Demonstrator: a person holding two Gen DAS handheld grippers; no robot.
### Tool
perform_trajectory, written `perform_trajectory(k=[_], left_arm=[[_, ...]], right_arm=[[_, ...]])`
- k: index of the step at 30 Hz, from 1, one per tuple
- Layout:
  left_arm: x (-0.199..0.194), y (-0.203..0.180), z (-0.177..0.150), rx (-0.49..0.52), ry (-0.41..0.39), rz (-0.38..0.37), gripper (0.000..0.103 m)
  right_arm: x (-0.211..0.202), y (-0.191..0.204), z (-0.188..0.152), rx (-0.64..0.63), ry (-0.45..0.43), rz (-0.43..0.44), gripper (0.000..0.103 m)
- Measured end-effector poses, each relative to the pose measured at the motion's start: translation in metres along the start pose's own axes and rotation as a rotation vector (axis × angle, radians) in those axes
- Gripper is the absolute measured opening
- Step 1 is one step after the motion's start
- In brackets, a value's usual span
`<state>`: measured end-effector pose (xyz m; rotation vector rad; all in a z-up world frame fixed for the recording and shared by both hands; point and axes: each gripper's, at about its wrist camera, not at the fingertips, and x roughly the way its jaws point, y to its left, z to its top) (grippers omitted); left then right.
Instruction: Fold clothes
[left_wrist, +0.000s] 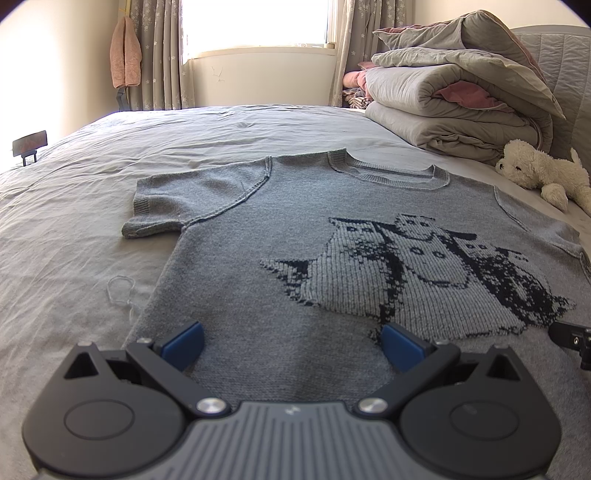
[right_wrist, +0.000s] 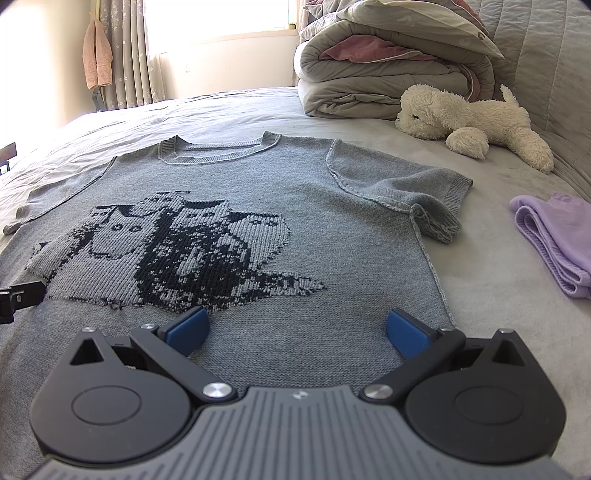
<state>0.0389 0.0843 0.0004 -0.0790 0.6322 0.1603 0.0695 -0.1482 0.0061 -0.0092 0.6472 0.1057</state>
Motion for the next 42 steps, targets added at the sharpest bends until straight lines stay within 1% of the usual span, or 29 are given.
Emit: perform_trajectory(k=[36, 42], left_arm=[[0.002, 0.0, 0.0, -0.007, 0.002, -0.006, 0.103], [0.006, 0.0, 0.01, -0.005, 0.03, -0.01, 0.103]], right_arm=[[0.0, 0.0, -0.001, 0.004, -0.001, -0.001, 0.103], [0.002, 0.002, 0.001, -0.005, 0.01, -0.003, 0.103]])
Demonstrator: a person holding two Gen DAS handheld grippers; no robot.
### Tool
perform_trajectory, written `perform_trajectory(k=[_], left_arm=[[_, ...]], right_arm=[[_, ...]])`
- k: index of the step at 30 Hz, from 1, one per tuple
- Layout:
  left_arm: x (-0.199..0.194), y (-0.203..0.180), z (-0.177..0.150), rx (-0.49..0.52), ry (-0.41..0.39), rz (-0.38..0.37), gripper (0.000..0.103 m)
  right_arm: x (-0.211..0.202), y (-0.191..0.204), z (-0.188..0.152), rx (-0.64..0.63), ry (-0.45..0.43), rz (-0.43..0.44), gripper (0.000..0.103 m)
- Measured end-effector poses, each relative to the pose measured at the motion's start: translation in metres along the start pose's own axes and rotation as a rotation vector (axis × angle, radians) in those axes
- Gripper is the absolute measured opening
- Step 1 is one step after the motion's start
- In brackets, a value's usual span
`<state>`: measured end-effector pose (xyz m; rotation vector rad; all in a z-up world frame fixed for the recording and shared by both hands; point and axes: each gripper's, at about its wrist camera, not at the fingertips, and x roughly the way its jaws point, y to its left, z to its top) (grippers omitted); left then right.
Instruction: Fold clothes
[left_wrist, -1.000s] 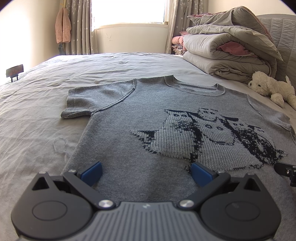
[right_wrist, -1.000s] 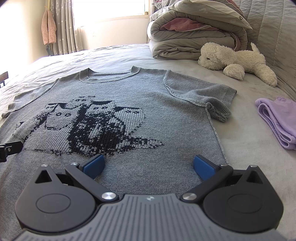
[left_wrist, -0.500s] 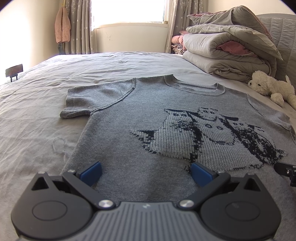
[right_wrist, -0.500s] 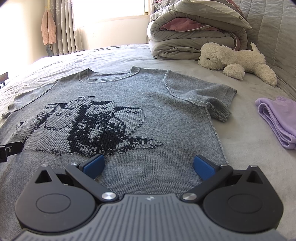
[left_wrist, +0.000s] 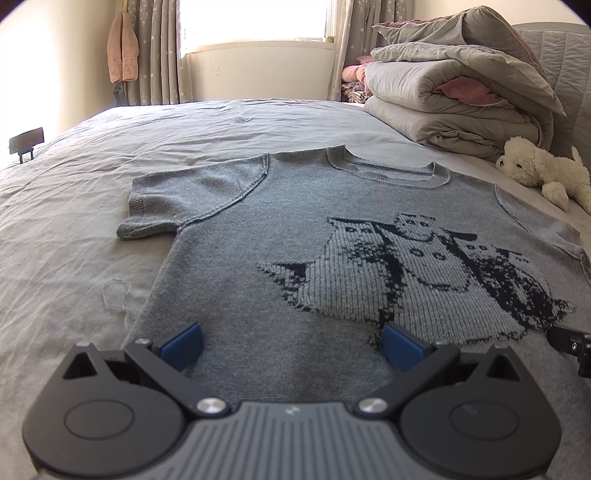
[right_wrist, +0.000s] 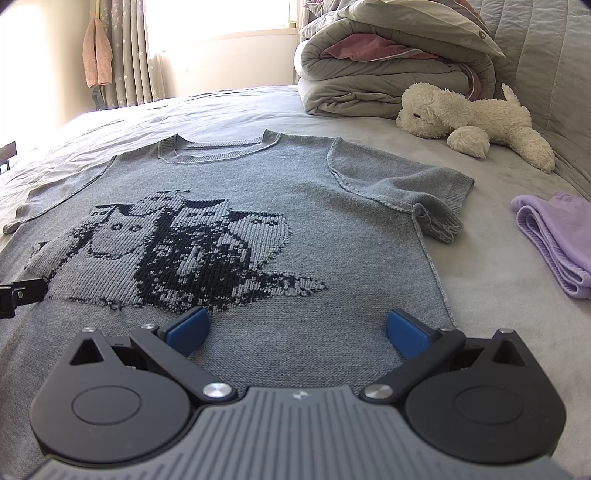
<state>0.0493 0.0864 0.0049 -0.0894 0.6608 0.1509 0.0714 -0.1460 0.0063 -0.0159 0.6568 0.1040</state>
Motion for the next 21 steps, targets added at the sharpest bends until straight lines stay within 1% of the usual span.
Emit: perform_trajectory(k=[3, 5, 8, 11, 14, 17, 21], left_arm=[[0.002, 0.001, 0.008, -0.016, 0.019, 0.008, 0.103], [0.0, -0.001, 0.014, -0.005, 0.022, 0.024, 0.103], [-0.009, -0.003, 0.023, 0.021, -0.04, 0.069, 0.103], [-0.017, -0.002, 0.035, 0.029, -0.075, 0.094, 0.103], [-0.021, -0.001, 0.042, 0.033, -0.097, 0.121, 0.103], [-0.022, 0.0, 0.047, 0.037, -0.109, 0.158, 0.103], [-0.021, 0.004, 0.054, 0.023, -0.115, 0.167, 0.103]], right_arm=[[0.0, 0.003, 0.004, -0.026, 0.017, -0.006, 0.103], [0.001, 0.003, 0.007, -0.038, 0.033, -0.007, 0.103], [0.003, 0.004, 0.013, -0.043, 0.068, -0.019, 0.103], [0.001, 0.011, 0.021, -0.066, 0.087, -0.051, 0.103], [-0.002, 0.02, 0.03, -0.124, 0.054, -0.091, 0.103], [-0.007, 0.025, 0.037, -0.16, -0.001, -0.1, 0.103], [-0.009, 0.031, 0.049, -0.197, -0.041, -0.138, 0.103]])
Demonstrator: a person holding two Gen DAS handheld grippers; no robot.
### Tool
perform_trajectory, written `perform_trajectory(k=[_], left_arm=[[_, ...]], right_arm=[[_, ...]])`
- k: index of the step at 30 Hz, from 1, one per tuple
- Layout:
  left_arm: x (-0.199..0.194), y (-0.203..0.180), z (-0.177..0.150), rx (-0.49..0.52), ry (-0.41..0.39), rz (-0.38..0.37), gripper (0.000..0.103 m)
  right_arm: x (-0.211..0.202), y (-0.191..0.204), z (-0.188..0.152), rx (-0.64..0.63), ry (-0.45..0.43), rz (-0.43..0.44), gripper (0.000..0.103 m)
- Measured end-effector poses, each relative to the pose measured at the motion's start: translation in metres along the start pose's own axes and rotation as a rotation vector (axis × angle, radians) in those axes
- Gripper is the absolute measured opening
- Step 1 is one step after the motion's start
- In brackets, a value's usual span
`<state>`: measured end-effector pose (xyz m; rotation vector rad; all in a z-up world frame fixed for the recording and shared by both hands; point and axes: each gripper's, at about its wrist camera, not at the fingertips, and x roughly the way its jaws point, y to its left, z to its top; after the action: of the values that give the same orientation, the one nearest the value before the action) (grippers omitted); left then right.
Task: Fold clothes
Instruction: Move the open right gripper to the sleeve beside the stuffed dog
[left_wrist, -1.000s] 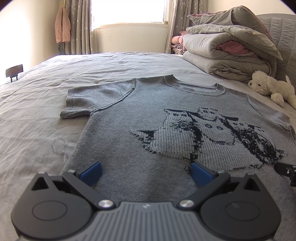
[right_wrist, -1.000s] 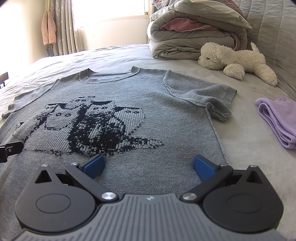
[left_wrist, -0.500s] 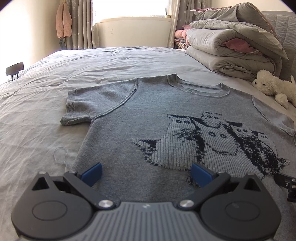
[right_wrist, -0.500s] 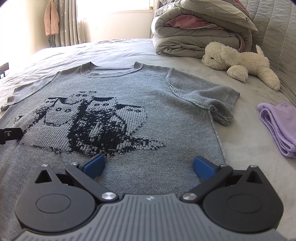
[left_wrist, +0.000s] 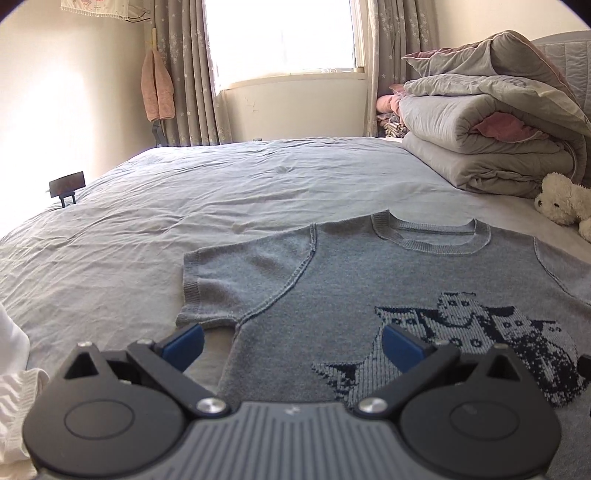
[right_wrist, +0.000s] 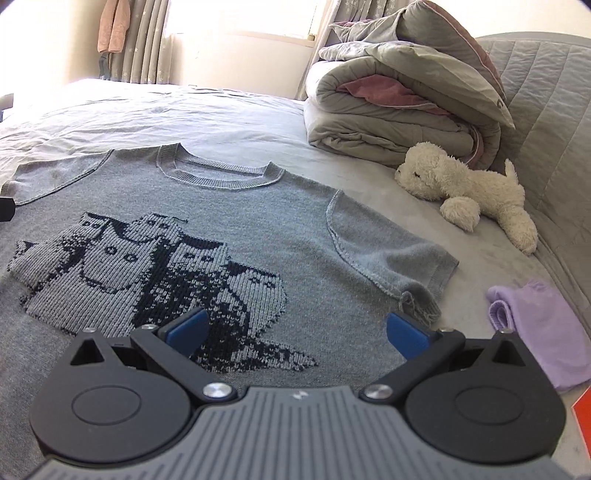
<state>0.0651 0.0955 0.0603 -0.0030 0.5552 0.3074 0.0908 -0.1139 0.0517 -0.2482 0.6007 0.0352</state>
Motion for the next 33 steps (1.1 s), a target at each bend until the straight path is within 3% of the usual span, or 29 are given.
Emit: perform_trajectory(k=[10, 16, 21, 23, 27, 33], left_arm=[[0.015, 0.01, 0.01, 0.0, -0.003, 0.048, 0.103], [0.027, 0.025, 0.009, -0.067, 0.051, 0.057, 0.103], [0.034, 0.031, 0.007, -0.066, 0.062, 0.074, 0.103], [0.038, 0.035, 0.005, -0.076, 0.081, 0.083, 0.103], [0.044, 0.043, 0.004, -0.118, 0.125, 0.07, 0.103], [0.044, 0.058, 0.009, -0.165, 0.122, 0.068, 0.103]], right_arm=[[0.024, -0.007, 0.031, -0.028, 0.023, -0.092, 0.103], [0.04, -0.019, 0.035, -0.007, 0.025, -0.083, 0.103], [0.052, -0.036, 0.037, 0.002, 0.037, -0.093, 0.103], [0.057, -0.052, 0.039, 0.048, 0.047, -0.085, 0.103], [0.072, -0.105, 0.036, 0.262, 0.078, -0.072, 0.103], [0.086, -0.162, 0.025, 0.49, 0.102, -0.037, 0.102]])
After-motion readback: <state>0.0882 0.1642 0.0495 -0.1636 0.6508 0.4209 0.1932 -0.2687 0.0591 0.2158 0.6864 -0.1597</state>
